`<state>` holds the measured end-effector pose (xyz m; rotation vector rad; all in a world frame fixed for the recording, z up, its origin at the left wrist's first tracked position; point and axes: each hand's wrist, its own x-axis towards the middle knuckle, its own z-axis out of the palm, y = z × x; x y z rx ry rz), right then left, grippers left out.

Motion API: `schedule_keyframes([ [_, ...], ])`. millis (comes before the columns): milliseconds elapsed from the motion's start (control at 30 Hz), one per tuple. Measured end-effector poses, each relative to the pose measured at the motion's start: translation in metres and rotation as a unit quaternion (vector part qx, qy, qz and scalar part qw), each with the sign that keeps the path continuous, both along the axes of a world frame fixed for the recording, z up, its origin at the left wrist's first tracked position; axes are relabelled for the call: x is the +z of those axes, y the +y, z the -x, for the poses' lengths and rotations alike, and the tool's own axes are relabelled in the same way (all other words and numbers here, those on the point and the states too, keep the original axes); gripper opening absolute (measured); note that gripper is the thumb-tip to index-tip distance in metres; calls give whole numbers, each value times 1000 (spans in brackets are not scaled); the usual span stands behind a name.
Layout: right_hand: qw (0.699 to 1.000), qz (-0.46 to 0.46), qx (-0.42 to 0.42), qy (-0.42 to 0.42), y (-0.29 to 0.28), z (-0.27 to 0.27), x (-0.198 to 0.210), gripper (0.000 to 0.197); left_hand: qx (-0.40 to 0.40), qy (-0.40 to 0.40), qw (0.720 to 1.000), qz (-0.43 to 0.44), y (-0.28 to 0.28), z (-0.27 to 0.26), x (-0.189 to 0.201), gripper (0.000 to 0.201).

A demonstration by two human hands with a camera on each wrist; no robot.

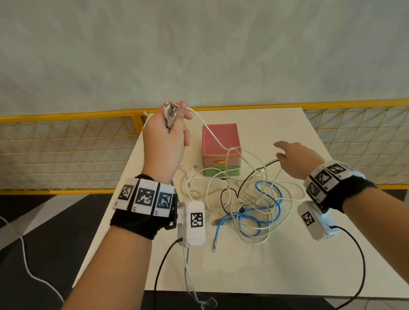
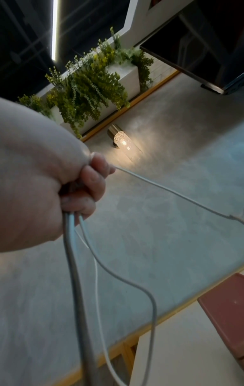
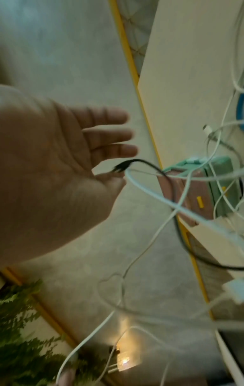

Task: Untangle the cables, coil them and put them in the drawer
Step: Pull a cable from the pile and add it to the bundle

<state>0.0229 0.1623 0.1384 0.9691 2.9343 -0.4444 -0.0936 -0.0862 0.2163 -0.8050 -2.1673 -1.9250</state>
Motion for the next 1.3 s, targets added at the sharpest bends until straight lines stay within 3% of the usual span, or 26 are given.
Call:
schedule_keyframes([
  [67, 990, 38, 55, 122, -12, 2, 6, 41, -31, 6, 999, 19, 3, -4, 0, 31],
  [133, 954, 107, 145, 239, -35, 5, 21, 41, -67, 16, 997, 39, 8, -10, -1, 31],
  [233, 911, 164, 287, 245, -71, 13, 34, 34, -96, 15, 994, 46, 15, -17, 1, 31],
  [300, 903, 154, 338, 217, -84, 20, 24, 18, -99, 13, 995, 29, 16, -19, 4, 31],
  [400, 921, 163, 303, 183, -82, 23, 5, 16, -73, 10, 997, -13, 9, -17, 10, 31],
  [567, 971, 89, 182, 127, -53, 16, -12, 14, 18, -14, 999, -50, -12, -4, 12, 37],
  [700, 971, 150, 110, 152, -46, 14, -2, 6, 38, -38, 998, 34, -17, 5, 4, 26],
  [767, 966, 160, 107, 175, -48, 16, 7, 3, 12, -47, 992, 116, -15, 1, 0, 41],
  [867, 962, 138, 143, 187, -59, 20, 21, 6, -97, 2, 971, 219, -6, -21, -5, 56],
  [933, 956, 101, 186, 202, -68, 22, 31, 6, -173, 7, 941, 290, 5, -33, -10, 51],
  [1033, 941, 45, 235, 240, -77, 22, 39, 9, -213, -29, 915, 342, 18, -33, -21, 19],
  [1133, 934, 112, 196, 278, -71, 16, 34, 32, -140, 11, 929, 343, 19, -26, -23, 22],
  [1200, 934, 138, 167, 285, -62, 9, 25, 34, -74, 24, 951, 300, 14, -21, -19, 27],
  [1233, 942, 104, 173, 270, -54, 6, 18, 27, -39, 26, 960, 275, 11, -17, -18, 29],
  [1300, 967, -18, 202, 151, -39, -1, 6, 11, 7, 26, 971, 239, 7, -10, -16, 31],
])
